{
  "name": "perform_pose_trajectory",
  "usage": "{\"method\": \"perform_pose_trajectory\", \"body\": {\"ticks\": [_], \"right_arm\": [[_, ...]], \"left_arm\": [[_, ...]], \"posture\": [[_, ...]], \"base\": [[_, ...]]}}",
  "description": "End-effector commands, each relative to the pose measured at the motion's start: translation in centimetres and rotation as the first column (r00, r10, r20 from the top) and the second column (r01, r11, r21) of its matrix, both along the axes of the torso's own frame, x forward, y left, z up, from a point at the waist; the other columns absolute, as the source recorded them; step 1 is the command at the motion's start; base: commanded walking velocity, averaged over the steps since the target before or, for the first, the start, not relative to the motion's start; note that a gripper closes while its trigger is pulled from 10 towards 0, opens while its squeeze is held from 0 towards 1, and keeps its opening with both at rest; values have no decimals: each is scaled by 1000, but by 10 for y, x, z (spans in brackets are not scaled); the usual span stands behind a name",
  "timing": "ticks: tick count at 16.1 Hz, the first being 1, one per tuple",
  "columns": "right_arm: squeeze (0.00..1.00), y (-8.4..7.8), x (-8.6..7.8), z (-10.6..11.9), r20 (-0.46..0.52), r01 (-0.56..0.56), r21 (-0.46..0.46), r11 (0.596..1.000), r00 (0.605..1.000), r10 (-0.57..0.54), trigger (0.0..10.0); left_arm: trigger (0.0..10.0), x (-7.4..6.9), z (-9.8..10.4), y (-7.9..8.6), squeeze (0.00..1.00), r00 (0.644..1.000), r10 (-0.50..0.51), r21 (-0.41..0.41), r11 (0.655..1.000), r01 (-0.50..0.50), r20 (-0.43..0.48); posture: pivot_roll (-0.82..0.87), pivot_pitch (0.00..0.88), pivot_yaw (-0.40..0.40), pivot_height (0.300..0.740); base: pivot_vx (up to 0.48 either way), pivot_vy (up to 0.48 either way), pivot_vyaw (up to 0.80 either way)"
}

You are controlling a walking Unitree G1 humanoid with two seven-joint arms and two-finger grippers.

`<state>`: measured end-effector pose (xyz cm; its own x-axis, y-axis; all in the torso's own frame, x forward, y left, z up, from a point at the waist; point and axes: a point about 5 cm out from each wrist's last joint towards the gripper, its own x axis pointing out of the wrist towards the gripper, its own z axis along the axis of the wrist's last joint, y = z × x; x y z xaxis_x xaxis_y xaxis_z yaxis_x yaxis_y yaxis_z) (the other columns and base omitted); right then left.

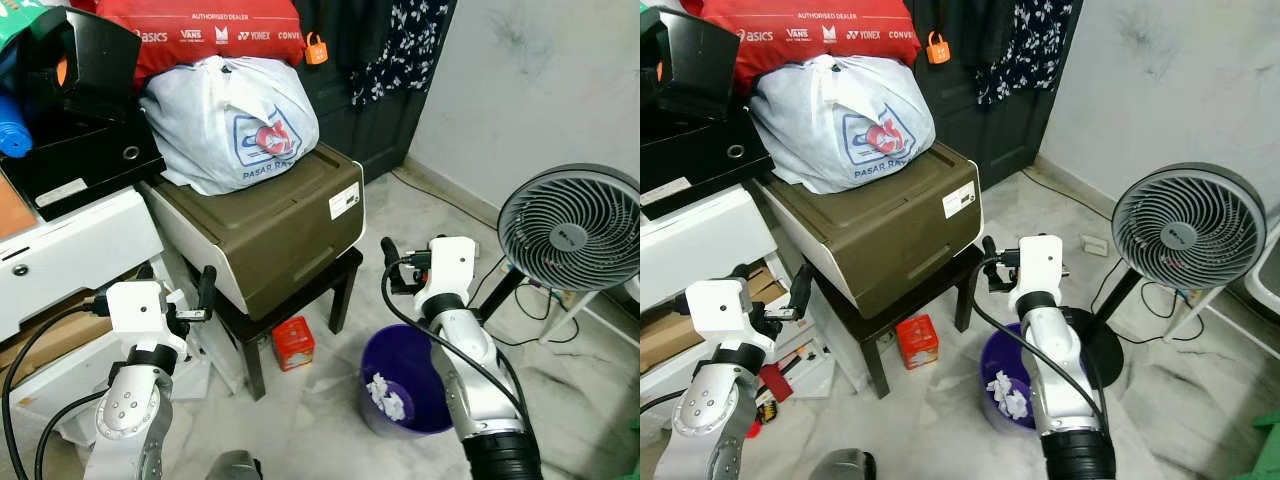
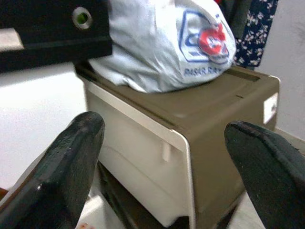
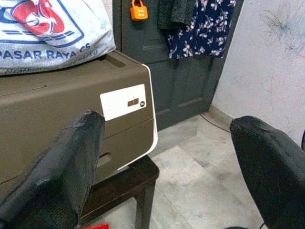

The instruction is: Clean up the room

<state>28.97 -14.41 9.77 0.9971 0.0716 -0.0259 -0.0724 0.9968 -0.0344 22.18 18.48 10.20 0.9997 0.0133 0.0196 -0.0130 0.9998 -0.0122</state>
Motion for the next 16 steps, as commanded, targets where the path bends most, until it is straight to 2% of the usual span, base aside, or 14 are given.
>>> {"method": "perform_pose_trajectory", "body": {"ticks": [1, 3, 5, 8, 16], "right_arm": [[0, -5, 2, 13, 56, 17, -1, 1000, 998, -17, 10000], [0, -8, -2, 13, 53, 15, -12, 1000, 998, -15, 10000], [0, -3, -6, 13, 47, -13, -16, 1000, 999, 13, 10000], [0, 4, -6, 15, 50, -27, -11, 1000, 998, 28, 10000], [0, 5, -3, 18, 53, -32, 2, 999, 998, 32, 10000]], "left_arm": [[10000, -2, 2, 5, 0, 1000, 23, 40, 999, -23, -2], [10000, -1, 1, 7, 0, 999, 47, 41, 998, -47, -6], [10000, 7, 0, 1, 0, 997, 66, 43, 997, -65, -27], [10000, 7, 0, -8, 0, 999, 43, 40, 998, -42, -29], [10000, 12, 5, -4, 0, 998, 60, 82, 995, -59, -17]], "posture": [[72, 0, -28, 740], [59, 0, -26, 740], [46, 0, -32, 740], [44, 0, -36, 740], [57, 0, -27, 740]], "base": [[0, 0, 800], [0, 0, 800], [0, 0, 800], [0, 0, 800], [0, 0, 800]]}}
